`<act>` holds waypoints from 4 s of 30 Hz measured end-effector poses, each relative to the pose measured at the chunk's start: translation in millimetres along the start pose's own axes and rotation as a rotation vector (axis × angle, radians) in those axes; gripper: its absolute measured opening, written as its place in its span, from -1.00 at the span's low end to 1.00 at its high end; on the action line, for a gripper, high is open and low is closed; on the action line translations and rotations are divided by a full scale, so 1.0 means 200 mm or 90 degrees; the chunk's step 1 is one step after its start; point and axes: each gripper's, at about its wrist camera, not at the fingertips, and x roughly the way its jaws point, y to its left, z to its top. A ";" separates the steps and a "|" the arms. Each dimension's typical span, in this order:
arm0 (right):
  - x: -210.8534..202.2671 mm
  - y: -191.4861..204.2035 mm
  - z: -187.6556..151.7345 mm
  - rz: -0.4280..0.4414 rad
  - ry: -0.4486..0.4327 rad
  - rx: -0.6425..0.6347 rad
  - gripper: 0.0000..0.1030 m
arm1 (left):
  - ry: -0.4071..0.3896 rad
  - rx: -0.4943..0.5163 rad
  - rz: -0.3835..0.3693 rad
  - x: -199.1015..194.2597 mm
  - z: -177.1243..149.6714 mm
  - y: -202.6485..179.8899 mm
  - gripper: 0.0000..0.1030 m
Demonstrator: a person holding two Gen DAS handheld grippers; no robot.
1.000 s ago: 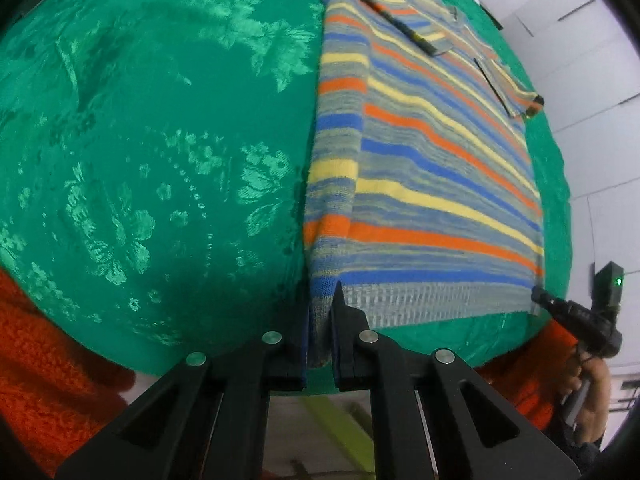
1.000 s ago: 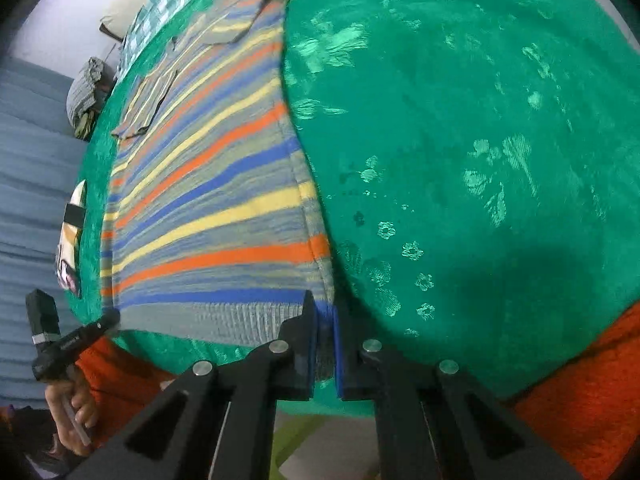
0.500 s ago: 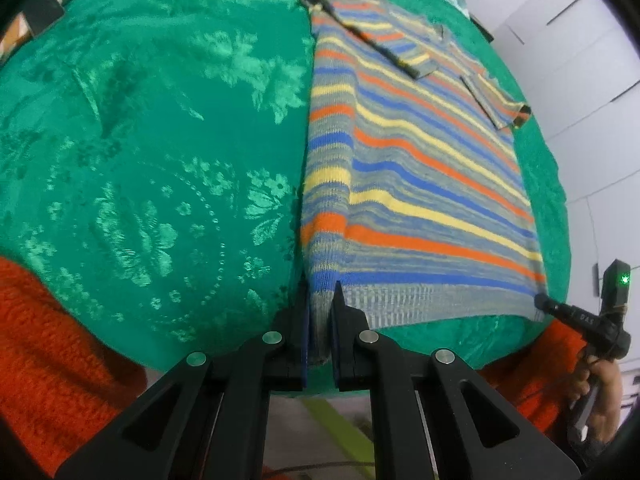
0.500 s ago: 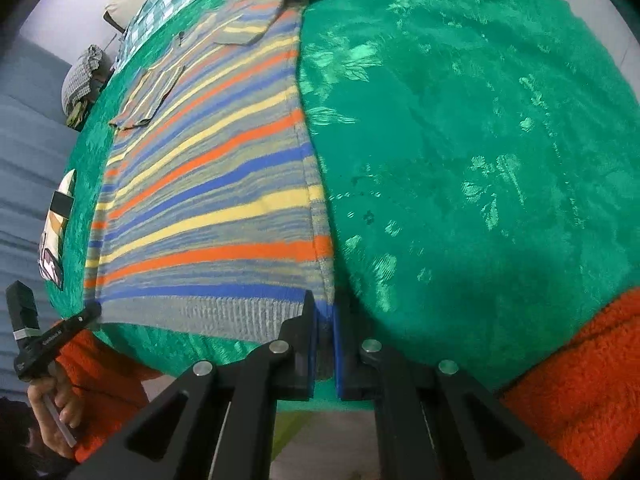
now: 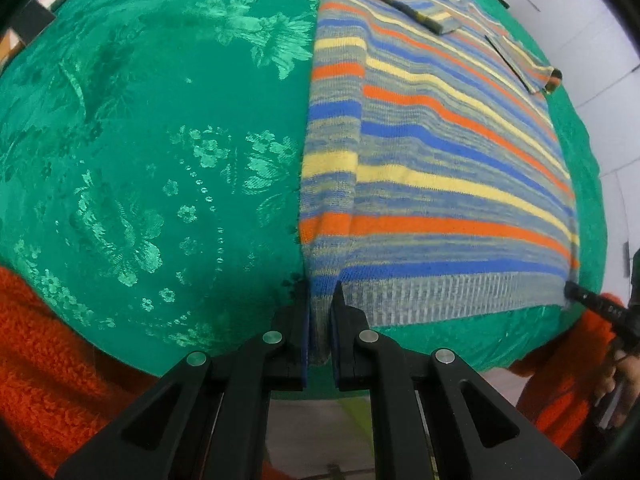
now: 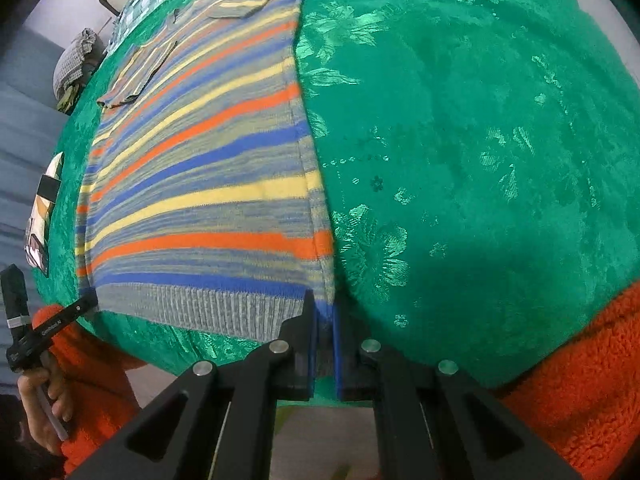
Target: Fold small clothes
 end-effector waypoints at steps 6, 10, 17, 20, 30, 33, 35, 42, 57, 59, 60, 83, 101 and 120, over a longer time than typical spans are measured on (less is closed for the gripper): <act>-0.01 0.01 -0.01 0.001 -0.001 0.002 -0.89 | 0.006 -0.011 -0.009 0.01 -0.01 0.03 -0.84; -0.01 0.02 -0.02 -0.005 -0.007 0.004 -0.91 | 0.015 -0.029 0.004 -0.02 -0.03 0.05 -0.63; -0.06 0.02 -0.05 -0.033 0.014 0.008 -0.32 | 0.051 0.014 0.122 -0.09 -0.13 0.01 -0.02; -0.20 -0.04 -0.04 -0.069 0.004 0.012 -0.20 | 0.014 -0.004 0.126 -0.25 -0.17 0.06 0.02; -0.43 0.43 0.65 -0.106 -0.235 -0.388 -0.13 | -0.313 -0.124 0.121 -0.57 0.07 0.19 0.70; -0.17 0.64 0.83 -0.125 -0.216 -0.492 -0.13 | -0.319 -0.120 0.138 -0.46 0.04 0.20 0.70; 0.07 0.75 0.97 -0.162 -0.194 -0.532 -0.14 | -0.282 -0.101 0.172 -0.38 0.05 0.23 0.68; 0.17 0.56 1.26 -0.125 -0.202 -0.343 -0.93 | -0.240 -0.164 0.148 -0.32 0.09 0.35 0.66; -0.43 -0.83 1.32 -0.159 -0.263 0.129 -0.93 | -0.203 -0.158 0.144 -0.23 0.09 0.31 0.66; -0.37 -0.85 1.27 -0.179 -0.250 0.139 -0.93 | -0.203 -0.165 0.143 -0.23 0.09 0.32 0.66; -0.34 -0.85 1.26 -0.191 -0.244 0.141 -0.93 | -0.201 -0.171 0.142 -0.23 0.08 0.34 0.66; -0.40 -0.20 0.54 -0.098 -0.268 -0.122 0.28 | -0.284 0.104 0.074 -0.55 0.38 -0.13 0.78; -0.07 0.26 0.10 -0.002 -0.203 -0.234 0.28 | -0.104 0.236 0.002 0.16 1.13 -0.49 -0.90; 0.02 0.24 0.16 -0.066 -0.193 -0.235 0.37 | -0.196 -0.234 0.199 -0.15 1.27 0.91 -0.93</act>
